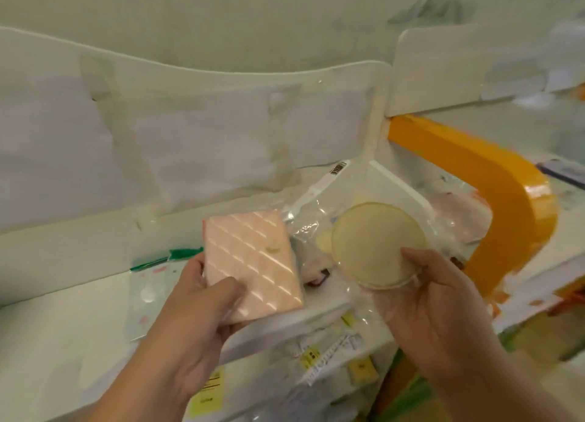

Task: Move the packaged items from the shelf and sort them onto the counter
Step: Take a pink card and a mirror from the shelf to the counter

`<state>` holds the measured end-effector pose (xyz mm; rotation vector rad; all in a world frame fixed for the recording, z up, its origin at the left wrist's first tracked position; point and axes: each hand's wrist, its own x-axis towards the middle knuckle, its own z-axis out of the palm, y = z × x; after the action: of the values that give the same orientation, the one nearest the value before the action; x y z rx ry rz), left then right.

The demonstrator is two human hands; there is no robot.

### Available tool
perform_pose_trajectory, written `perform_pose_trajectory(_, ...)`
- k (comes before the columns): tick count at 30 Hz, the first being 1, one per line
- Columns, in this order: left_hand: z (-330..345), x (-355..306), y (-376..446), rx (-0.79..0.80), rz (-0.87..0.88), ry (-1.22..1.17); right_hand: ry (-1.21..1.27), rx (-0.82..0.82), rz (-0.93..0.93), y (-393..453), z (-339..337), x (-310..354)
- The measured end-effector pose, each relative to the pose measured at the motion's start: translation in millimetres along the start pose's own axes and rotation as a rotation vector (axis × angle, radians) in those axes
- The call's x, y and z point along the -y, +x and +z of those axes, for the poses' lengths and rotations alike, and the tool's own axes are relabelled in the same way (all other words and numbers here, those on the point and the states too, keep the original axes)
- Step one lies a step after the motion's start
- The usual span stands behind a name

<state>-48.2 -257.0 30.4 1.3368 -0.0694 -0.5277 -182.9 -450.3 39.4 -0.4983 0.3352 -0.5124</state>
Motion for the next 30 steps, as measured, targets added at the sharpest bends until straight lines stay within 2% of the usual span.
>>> perform_pose_trajectory(6, 104, 14, -38, 0.024, -0.017, -0.093, 0.008, 0.065, -0.048, -39, -36, 81)
perform_pose_trajectory(15, 256, 64, -99, 0.123, -0.021, -0.041, 0.037, 0.041, -0.088, -81, -124, 229)
perform_pose_trajectory(19, 319, 88, -116, 0.182, -0.047, -0.013, 0.045, -0.026, -0.143, -90, -167, 284)
perform_pose_trajectory(30, 446, 145, -88, 0.198, -0.234, 0.030, 0.136, -0.149, -0.211, -57, -240, 364)
